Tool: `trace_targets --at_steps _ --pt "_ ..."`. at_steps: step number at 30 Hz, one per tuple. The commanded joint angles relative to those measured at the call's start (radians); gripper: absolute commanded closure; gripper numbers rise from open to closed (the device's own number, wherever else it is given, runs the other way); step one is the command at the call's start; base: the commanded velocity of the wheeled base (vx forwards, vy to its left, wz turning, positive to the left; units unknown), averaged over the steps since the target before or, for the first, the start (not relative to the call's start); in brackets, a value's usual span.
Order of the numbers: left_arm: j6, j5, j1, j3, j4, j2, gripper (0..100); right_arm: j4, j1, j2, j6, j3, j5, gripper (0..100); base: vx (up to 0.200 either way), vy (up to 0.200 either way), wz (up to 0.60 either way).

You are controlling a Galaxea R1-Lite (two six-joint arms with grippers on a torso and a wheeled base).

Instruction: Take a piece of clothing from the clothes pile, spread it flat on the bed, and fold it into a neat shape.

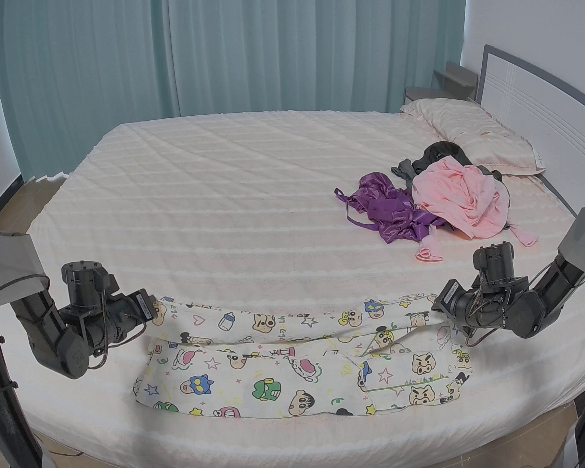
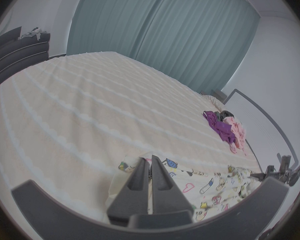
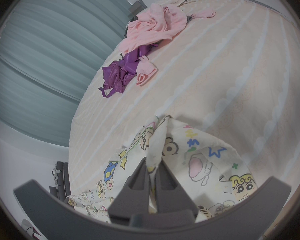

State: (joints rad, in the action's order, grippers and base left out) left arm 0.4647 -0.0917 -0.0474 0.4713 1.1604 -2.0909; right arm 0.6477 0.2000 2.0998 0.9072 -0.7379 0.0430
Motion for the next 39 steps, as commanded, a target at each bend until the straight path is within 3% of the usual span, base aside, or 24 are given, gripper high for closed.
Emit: trace_targets --at_steps 1,6,15,16,39 --pt "0.074 0.033 -0.015 0.168 -0.117 0.015 100 0.029 -0.001 0.000 0.005 0.009 0.002 100 0.000 0.000 0.00" --pt "0.123 0.084 -0.012 0.265 -0.168 0.008 100 0.027 0.004 0.011 -0.002 0.020 0.000 100 0.000 0.000 0.00" --pt "0.158 0.093 -0.012 0.248 -0.168 0.018 100 0.006 0.012 0.034 -0.047 0.045 0.000 100 0.000 0.000 0.00" --pt "0.158 0.093 -0.012 0.244 -0.168 0.020 100 0.007 0.013 0.036 -0.050 0.048 0.000 0 0.000 0.000 0.00" --pt "0.157 0.093 -0.015 0.207 -0.168 0.041 100 0.017 0.087 -0.053 0.036 0.106 0.018 0 0.000 0.000 0.00"
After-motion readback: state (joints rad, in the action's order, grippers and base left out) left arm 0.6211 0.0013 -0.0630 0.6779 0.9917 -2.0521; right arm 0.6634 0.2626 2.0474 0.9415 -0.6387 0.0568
